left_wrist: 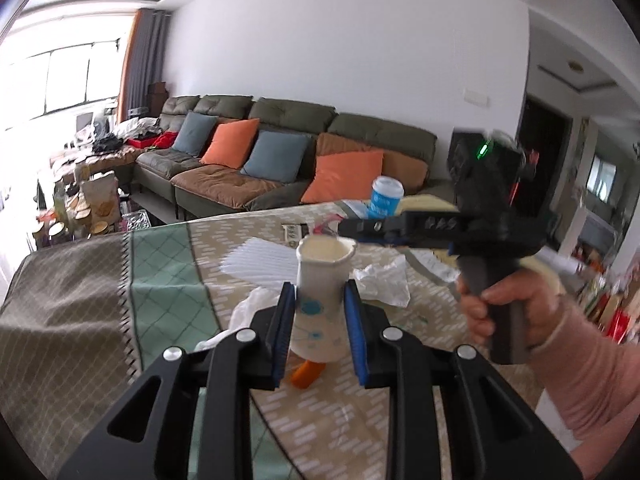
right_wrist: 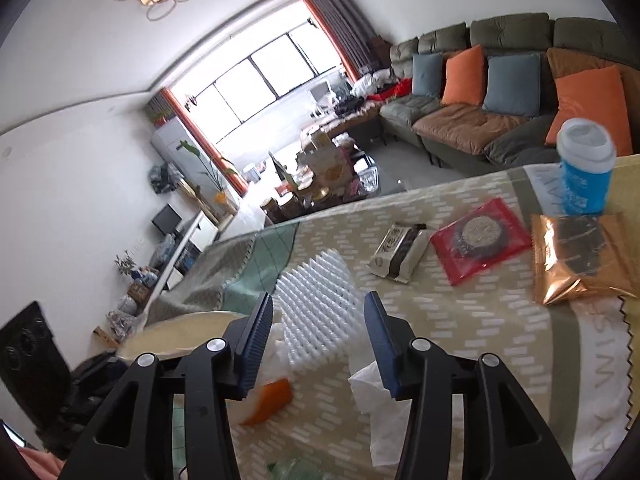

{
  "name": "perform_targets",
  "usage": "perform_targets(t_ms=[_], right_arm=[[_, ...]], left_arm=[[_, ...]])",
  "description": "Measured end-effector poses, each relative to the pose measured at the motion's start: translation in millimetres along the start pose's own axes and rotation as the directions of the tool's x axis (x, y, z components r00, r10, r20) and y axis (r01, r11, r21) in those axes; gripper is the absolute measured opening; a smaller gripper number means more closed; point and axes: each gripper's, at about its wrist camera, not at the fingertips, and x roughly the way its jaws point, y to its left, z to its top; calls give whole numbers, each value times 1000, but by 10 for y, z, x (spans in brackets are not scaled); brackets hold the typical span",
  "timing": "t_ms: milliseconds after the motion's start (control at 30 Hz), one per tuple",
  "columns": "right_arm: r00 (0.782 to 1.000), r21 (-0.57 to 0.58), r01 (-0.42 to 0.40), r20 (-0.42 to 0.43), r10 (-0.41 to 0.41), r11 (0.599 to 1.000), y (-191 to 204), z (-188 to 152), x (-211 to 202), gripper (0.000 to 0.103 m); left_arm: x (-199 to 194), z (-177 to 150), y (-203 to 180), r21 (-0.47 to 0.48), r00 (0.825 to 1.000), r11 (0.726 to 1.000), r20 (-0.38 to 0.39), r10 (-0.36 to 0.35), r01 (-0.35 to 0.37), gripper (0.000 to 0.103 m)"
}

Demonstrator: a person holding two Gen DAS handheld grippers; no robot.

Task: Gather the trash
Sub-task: 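Grasp the white paper cup with the left gripper while the right gripper grasps the white foam sheet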

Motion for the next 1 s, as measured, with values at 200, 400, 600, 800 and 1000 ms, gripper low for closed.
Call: perform_targets(t_ms=[200,400,600,800,1000], right_arm=[[996,-2,46,-71,-46,999,-47,-11,260,53],[988,-20,96,-123,-98,995,-61,-53,420,53],[983,-37,113,-142,-118,993,-68,-74,484,47],[985,-75,109,-129,-118,991,-11,-116,457,16],[995,-85,80,-50,-85,993,122,-79,261,14]], left_arm=[[-262,-55,221,-72,1000,997,17,17,-15,3],[-285,-256,359,-109,999,994,-34,17,-20,8],[-363,-465,329,-109,998,994,-58,-7,1,38],[-519,-593,340,-129,997,991,-70,30,-39,39],[-821,-567,422,-165,999,985,-8,47,-48,46]])
